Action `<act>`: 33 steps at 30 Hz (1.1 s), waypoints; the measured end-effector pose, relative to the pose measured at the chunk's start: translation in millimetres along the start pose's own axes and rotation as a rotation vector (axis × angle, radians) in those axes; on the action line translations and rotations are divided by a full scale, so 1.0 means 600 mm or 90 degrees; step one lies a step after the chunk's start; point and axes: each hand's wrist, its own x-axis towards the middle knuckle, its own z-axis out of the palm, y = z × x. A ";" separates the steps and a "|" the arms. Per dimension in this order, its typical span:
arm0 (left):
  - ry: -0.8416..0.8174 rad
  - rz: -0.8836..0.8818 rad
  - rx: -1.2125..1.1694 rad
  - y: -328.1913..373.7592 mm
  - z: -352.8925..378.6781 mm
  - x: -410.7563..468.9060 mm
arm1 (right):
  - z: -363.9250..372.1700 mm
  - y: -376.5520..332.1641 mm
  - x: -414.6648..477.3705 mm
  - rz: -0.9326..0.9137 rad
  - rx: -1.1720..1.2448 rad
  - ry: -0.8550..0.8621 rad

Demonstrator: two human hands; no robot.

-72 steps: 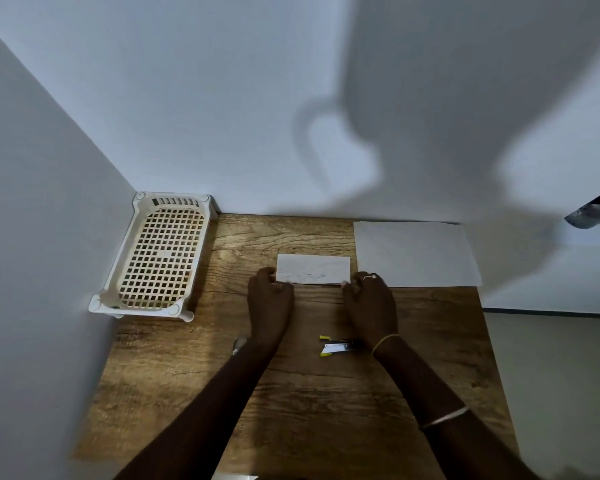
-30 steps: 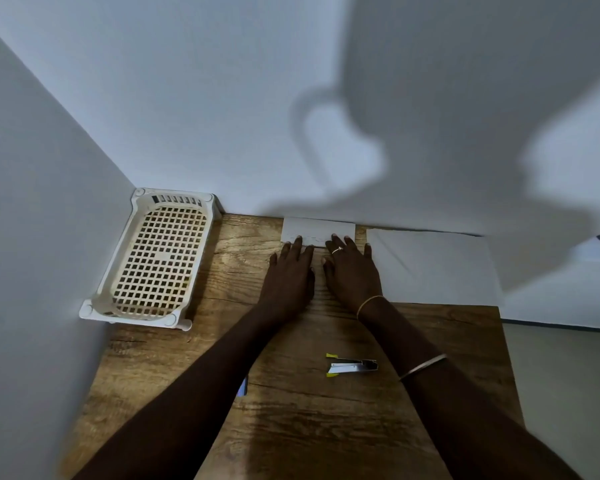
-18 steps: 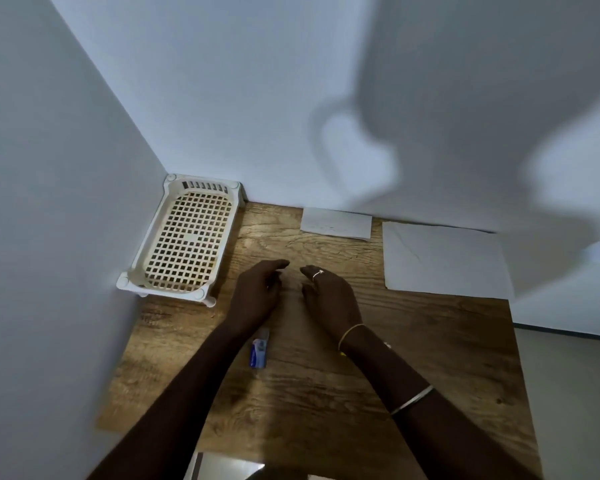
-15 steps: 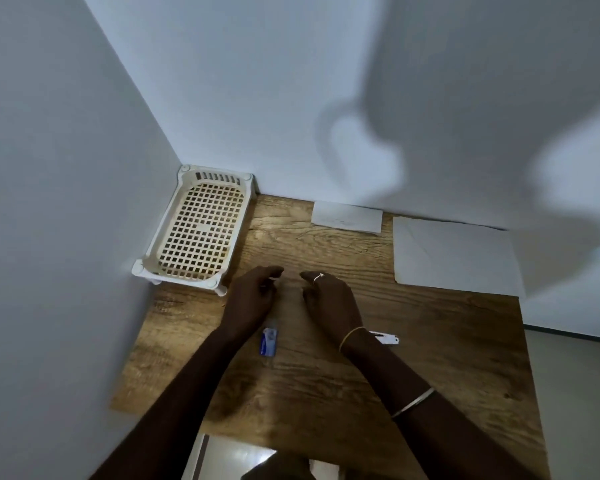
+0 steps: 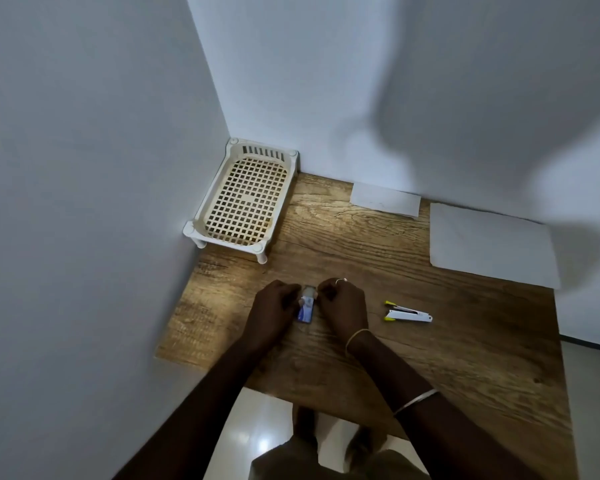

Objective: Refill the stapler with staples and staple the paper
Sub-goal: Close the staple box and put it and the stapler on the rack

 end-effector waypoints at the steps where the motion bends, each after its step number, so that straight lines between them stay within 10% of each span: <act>1: 0.000 -0.001 -0.006 0.000 0.001 0.000 | 0.001 -0.003 0.000 0.011 0.013 0.004; 33: -0.034 0.008 -0.051 -0.008 -0.003 0.017 | -0.004 -0.017 0.024 -0.030 -0.075 -0.095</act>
